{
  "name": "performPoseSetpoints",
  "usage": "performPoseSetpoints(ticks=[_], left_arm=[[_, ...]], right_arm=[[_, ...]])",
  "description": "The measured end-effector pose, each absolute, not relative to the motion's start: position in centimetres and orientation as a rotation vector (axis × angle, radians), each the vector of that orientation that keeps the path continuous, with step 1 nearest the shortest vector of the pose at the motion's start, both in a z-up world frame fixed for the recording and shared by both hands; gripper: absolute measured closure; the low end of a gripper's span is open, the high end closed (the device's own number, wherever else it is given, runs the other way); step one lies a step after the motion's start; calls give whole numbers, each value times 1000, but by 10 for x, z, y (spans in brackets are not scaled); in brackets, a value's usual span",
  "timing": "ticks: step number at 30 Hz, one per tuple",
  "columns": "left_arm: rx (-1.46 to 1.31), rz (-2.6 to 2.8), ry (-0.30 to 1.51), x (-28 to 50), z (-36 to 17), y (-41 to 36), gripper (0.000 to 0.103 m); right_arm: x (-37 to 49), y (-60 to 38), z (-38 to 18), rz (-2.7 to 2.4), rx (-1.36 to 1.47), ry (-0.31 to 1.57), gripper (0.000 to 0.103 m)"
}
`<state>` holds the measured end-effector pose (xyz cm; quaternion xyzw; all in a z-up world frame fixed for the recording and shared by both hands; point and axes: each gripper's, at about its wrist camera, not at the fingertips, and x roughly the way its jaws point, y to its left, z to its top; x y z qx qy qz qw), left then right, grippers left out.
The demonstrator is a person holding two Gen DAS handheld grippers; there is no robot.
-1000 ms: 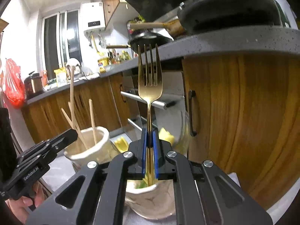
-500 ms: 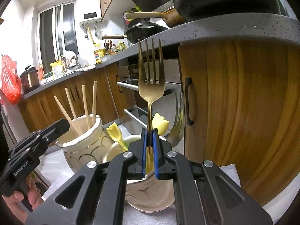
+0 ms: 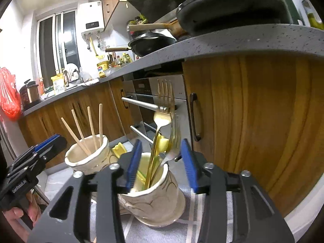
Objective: Organize utensils
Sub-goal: 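Withdraw both open tools back toward the last chopstick and flower spoon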
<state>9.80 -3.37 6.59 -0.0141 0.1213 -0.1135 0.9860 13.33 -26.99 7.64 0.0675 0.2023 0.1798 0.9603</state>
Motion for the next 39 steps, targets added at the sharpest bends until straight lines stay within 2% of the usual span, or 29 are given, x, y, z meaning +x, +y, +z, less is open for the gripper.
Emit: performPoseSetpoints(ticks=[5,6,9,12,19,39], left_arm=[[-28,-195,255,79,67,-26,39],[-29,-188,260,76,66,-24,34],[-39,-172,296,66,58,-17,27],[-35,-154,332,57,49,-12,24],[-10,-127,407,41,28,-9,21],[11,-103,516,29,-5,3,19]], right_arm=[[118,-282,80,346,140,427,44],[115,-283,80,347,140,435,39],[104,-283,74,354,112,467,29],[95,-282,67,364,100,489,22],[75,-276,57,376,92,532,16],[50,-242,3,466,-9,745,14]])
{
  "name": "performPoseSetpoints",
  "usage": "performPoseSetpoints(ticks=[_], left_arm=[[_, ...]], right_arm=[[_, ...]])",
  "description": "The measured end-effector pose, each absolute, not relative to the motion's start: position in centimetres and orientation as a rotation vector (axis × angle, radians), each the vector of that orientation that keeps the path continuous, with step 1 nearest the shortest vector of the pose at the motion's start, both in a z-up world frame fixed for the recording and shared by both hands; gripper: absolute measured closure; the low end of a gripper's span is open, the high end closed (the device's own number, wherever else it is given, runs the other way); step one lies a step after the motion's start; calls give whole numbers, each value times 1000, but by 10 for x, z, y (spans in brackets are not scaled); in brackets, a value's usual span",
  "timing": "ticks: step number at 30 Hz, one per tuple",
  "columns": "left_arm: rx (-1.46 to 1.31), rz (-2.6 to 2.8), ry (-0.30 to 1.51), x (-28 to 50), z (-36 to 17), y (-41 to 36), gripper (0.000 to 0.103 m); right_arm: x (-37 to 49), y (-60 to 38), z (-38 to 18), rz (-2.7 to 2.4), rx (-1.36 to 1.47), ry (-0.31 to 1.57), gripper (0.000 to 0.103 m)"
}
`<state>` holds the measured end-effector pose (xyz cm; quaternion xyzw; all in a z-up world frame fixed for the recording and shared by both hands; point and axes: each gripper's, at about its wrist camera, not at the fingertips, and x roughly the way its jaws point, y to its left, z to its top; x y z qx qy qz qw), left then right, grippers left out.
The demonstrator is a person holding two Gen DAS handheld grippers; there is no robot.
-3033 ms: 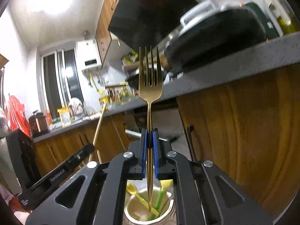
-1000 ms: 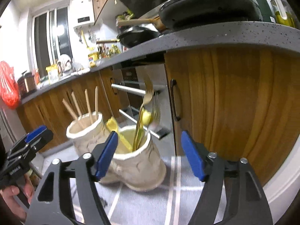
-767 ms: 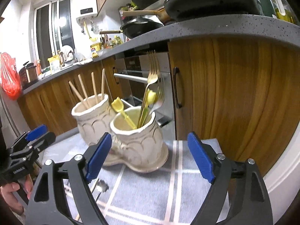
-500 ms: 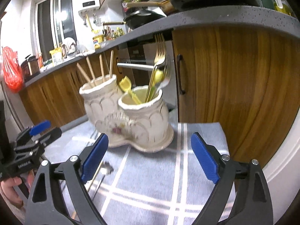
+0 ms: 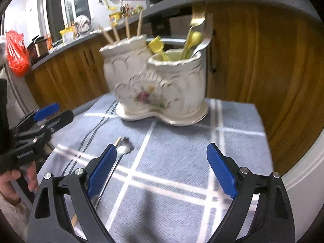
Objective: Organize utensils
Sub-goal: 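Withdraw both open tools back toward the last chopstick and flower spoon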
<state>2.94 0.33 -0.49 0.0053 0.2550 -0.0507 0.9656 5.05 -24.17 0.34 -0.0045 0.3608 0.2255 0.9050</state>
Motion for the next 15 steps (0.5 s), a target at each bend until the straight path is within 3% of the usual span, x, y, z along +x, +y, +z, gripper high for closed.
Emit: performPoseSetpoints(ticks=[5,15], left_arm=[[3,-102,565,33,-12,10,19],[-13,-104,600,36,-18,15,19]], right_arm=[[49,-227,-7,511,-42,805,20],[43,-198,-23,597,-66,908,58]])
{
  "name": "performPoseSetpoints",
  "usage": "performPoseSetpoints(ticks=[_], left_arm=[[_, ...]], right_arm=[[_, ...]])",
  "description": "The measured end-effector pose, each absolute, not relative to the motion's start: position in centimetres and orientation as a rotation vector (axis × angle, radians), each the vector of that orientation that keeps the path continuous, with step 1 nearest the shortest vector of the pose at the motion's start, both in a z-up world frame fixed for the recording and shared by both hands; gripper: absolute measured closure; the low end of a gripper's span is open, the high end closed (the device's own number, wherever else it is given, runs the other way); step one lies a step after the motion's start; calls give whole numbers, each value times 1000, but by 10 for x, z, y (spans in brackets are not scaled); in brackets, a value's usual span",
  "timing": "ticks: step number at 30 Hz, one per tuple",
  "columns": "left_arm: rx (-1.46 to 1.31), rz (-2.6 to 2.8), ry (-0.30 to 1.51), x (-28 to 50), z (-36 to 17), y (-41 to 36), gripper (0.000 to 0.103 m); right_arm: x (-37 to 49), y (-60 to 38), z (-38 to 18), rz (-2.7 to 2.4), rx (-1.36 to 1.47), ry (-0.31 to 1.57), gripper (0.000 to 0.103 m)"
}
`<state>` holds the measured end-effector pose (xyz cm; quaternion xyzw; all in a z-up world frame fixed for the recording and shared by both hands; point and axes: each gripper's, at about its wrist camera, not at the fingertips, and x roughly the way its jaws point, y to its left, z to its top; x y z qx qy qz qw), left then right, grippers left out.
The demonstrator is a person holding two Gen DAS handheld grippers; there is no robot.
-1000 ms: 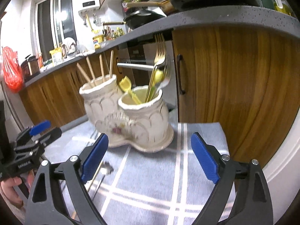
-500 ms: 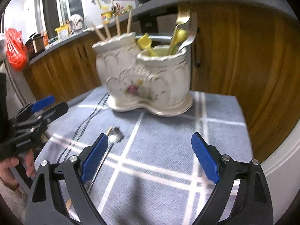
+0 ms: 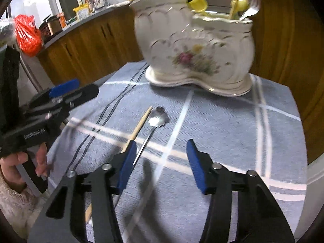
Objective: Organize utensils
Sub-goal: 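Withdraw both open tools back toward the last chopstick and flower spoon, then grasp the last chopstick with the left tool while the right tool grasps the flower spoon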
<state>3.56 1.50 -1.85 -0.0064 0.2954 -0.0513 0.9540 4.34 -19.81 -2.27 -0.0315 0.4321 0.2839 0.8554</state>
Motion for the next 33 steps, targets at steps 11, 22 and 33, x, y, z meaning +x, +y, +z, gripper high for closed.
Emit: performPoseSetpoints(ticks=[11,22,33], left_arm=[[-19,-108,598,33,-18,18,19],[-8,-115,598,33,-17,17,19],[10,-211,721,36,-25,-14,32]], right_arm=[[35,-169,-33,542,-157,902,68],[35,-162,-34,544,-209,891,95],[50,-205,-24,510,-87,897,100]])
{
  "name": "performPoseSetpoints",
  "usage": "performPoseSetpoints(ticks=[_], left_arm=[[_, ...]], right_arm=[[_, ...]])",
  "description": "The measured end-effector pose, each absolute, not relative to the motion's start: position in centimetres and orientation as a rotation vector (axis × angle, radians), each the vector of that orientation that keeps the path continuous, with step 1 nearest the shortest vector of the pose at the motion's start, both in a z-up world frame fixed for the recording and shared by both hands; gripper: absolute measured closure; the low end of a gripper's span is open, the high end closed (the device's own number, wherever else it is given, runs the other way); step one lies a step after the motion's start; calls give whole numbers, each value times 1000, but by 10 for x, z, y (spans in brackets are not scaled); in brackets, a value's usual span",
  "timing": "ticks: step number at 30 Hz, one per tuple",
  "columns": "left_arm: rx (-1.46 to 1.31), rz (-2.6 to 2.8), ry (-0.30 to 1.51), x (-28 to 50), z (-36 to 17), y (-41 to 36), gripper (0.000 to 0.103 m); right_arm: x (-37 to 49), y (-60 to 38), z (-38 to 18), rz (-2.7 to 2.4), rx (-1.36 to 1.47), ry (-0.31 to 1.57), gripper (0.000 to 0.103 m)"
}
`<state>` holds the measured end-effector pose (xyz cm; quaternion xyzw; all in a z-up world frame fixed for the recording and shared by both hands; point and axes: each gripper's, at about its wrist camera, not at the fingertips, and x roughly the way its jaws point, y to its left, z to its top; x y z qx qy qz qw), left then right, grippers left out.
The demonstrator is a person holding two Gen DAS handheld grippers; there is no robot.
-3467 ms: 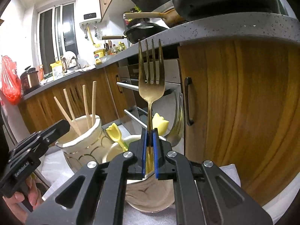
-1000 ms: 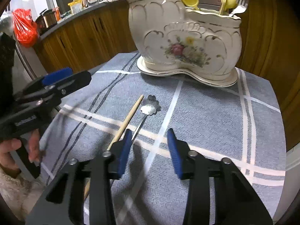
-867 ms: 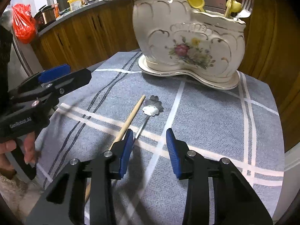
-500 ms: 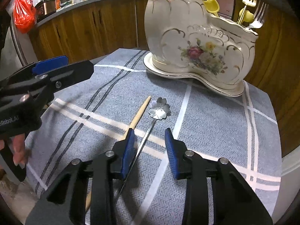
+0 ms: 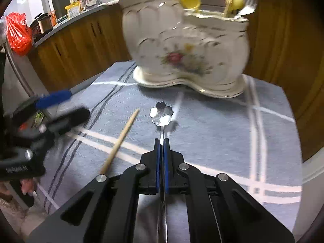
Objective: Organize utensils
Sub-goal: 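Grasp the last chopstick with the left tool while the right tool grasps the flower spoon, then lift the chopstick toward the tall cup with the left tool while the right tool lifts the spoon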
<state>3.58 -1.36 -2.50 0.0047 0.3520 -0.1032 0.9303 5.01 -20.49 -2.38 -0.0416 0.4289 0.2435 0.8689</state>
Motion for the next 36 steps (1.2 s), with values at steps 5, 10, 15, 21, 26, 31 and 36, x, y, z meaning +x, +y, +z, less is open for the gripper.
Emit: performPoseSetpoints(ticks=[5,10,15,21,26,31,36], left_arm=[[76,-252,829,37,-41,-46,52],[128,-265,886,38,-54,-67,67],[149,-238,896,42,-58,-69,85],[142,-273,917,46,-55,-58,94],[146,-272,924,46,-54,-56,94],[145,-272,924,47,-54,-58,91],[139,-275,923,47,-55,-57,91]], right_arm=[[47,-217,-19,478,-110,873,100],[43,-221,-18,469,-128,863,100],[42,-223,-17,466,-138,860,100],[42,-226,-18,472,-151,873,100],[42,-223,-22,477,-166,888,100],[43,-218,-29,487,-185,916,100],[44,-214,-32,487,-216,904,98]])
